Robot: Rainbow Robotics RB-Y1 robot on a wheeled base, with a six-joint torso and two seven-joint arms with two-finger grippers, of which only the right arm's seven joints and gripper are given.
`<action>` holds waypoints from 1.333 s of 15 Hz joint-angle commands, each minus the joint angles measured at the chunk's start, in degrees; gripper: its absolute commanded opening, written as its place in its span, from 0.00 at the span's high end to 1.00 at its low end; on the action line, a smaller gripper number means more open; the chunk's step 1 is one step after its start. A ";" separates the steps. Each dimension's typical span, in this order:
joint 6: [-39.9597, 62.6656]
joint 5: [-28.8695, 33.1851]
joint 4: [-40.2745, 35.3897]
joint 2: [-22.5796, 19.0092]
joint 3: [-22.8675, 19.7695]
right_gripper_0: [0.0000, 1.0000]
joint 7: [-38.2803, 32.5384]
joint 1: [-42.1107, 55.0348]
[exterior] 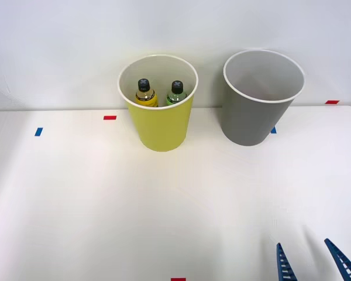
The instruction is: Put cans in the gray bin, plastic bottles in the light green bin
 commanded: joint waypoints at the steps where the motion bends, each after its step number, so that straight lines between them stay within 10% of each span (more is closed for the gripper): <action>1: 0.00 0.00 0.00 0.00 0.00 0.00 0.00 0.00; 20: 0.00 0.00 0.00 0.00 0.00 0.00 0.00 0.00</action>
